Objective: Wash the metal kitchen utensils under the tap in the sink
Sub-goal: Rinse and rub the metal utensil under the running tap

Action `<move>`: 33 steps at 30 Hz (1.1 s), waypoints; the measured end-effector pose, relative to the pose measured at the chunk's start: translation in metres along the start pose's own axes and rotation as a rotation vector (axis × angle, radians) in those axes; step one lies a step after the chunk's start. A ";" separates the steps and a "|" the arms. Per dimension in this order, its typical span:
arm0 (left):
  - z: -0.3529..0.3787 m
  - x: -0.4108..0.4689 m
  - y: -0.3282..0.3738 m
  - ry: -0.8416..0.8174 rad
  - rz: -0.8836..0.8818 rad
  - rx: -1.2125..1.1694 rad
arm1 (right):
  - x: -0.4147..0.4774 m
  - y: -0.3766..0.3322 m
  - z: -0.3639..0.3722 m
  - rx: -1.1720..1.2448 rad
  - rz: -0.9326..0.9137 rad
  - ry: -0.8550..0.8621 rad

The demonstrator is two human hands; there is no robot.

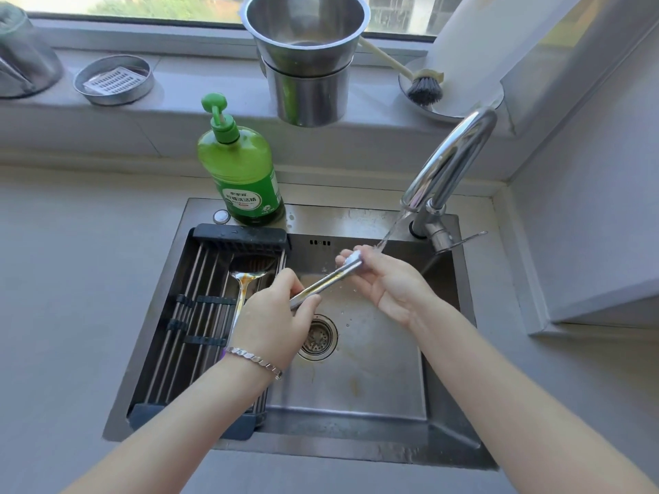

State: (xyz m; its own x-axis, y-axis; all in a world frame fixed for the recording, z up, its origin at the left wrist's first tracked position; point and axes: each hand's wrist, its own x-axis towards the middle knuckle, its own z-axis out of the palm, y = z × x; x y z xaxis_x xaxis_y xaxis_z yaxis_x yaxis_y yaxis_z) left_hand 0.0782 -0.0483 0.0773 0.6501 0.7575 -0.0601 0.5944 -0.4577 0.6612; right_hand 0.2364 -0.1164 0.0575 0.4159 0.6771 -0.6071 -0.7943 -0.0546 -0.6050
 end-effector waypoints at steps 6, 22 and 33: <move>0.001 -0.006 -0.001 -0.027 -0.015 -0.079 | -0.002 -0.005 0.007 0.004 0.019 0.074; 0.039 0.063 0.054 -0.397 -0.142 -0.165 | -0.021 -0.039 -0.036 0.082 -0.152 0.120; 0.001 0.046 0.017 -0.826 -0.167 -0.616 | -0.013 -0.024 -0.023 0.132 -0.112 0.085</move>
State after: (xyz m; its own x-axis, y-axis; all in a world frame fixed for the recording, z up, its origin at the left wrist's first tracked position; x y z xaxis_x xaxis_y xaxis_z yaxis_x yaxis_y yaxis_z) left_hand 0.1188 -0.0216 0.0849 0.8412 0.1286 -0.5252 0.5132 0.1156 0.8504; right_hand 0.2603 -0.1406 0.0677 0.5365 0.6086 -0.5846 -0.7898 0.1181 -0.6018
